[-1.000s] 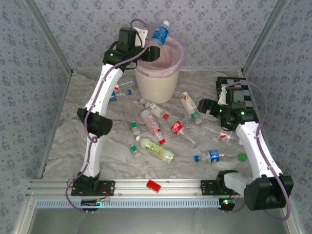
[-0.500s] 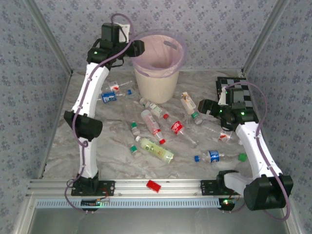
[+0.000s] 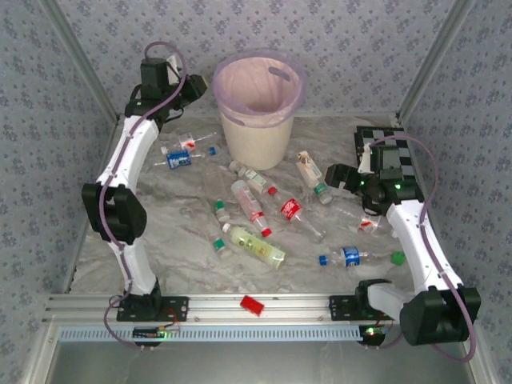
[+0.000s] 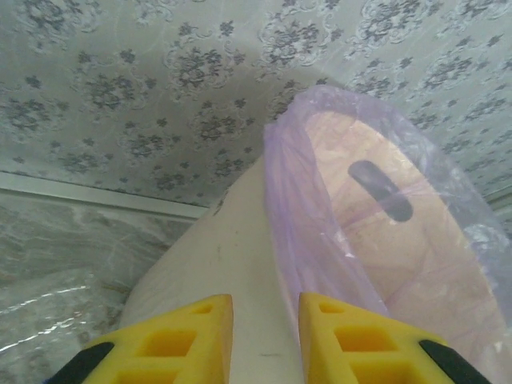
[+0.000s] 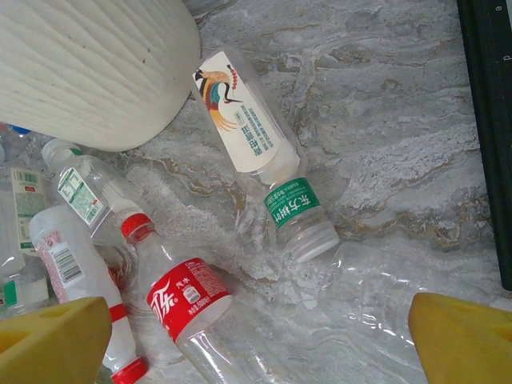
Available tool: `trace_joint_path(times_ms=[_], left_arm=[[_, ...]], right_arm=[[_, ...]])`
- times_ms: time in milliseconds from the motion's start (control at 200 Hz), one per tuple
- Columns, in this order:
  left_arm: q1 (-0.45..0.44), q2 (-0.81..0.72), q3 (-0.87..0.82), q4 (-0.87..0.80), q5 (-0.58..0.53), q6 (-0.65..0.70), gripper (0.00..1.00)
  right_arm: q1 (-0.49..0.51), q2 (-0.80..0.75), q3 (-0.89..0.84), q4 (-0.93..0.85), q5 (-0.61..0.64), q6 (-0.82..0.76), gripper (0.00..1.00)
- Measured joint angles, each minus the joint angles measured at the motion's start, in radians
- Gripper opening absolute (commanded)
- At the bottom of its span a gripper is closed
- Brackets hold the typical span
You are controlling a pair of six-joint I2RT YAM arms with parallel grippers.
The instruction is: Put the plastic bottles in the bin
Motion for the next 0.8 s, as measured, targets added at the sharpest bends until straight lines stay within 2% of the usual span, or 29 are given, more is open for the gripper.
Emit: trace_joint_path(times_ms=[280,525,615,805], left_arm=[[-0.014,0.004,-0.032,0.128,0.084,-0.082,0.34],[-0.023,0.010,-0.057,0.115,0.048,-0.079,0.37],[-0.027,0.014,-0.061,0.111,0.043,-0.079,0.36],[-0.028,0.031,-0.061,0.114,0.040,-0.090,0.20]], right_arm=[[-0.003,0.000,-0.001,0.000,0.016,-0.004,0.97],[-0.005,0.002,-0.002,0.000,0.020,-0.006,0.97],[-0.005,0.002,-0.002,0.000,0.020,-0.007,0.97],[-0.005,0.004,-0.002,0.000,0.020,-0.006,0.97]])
